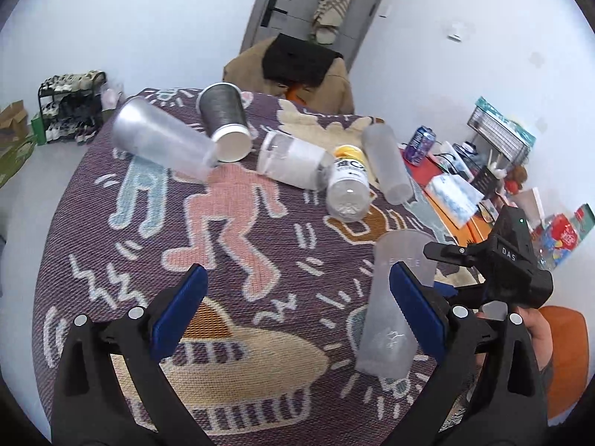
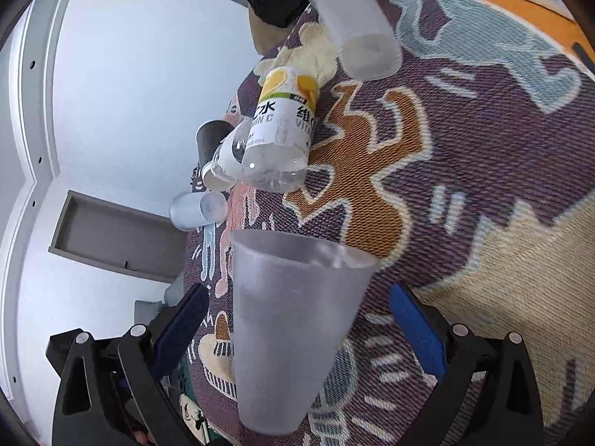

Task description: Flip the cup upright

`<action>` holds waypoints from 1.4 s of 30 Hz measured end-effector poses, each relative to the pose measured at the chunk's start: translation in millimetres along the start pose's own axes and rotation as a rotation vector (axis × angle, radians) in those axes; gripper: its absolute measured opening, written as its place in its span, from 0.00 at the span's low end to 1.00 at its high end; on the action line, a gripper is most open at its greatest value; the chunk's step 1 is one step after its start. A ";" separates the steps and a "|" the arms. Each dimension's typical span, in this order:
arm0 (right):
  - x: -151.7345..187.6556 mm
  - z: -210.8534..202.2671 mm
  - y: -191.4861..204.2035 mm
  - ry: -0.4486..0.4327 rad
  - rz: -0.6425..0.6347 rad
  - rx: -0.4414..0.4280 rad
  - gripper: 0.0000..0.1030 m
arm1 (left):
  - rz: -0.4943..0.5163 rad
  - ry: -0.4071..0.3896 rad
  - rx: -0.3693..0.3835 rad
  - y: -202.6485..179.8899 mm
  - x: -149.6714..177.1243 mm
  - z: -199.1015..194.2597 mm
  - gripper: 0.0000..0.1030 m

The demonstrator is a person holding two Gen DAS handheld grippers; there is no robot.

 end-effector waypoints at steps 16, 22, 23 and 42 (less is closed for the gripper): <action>-0.2 2.0 10.0 -0.034 -0.041 0.005 0.72 | -0.013 0.004 -0.016 8.5 6.1 -3.9 0.94; 6.4 -35.3 33.2 -0.131 -0.210 0.039 0.71 | -0.012 -0.018 0.008 -4.1 2.1 -7.9 0.94; 8.5 -41.3 41.0 -0.153 -0.256 0.046 0.71 | -0.011 -0.018 0.012 -5.6 1.9 -7.8 0.94; 47.6 -44.6 122.1 -0.435 -0.812 0.156 0.71 | -0.066 -0.044 -0.013 17.7 8.3 -21.3 0.94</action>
Point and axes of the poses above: each gripper's, at about its wrist camera, not at the fingertips, and z roughly the way its jaws point, y to its left, x to its underside, the point moved 9 cm from there along z, roughly the way its jaws point, and after that the axes turned 6 degrees about z, right-handed, at the moved point
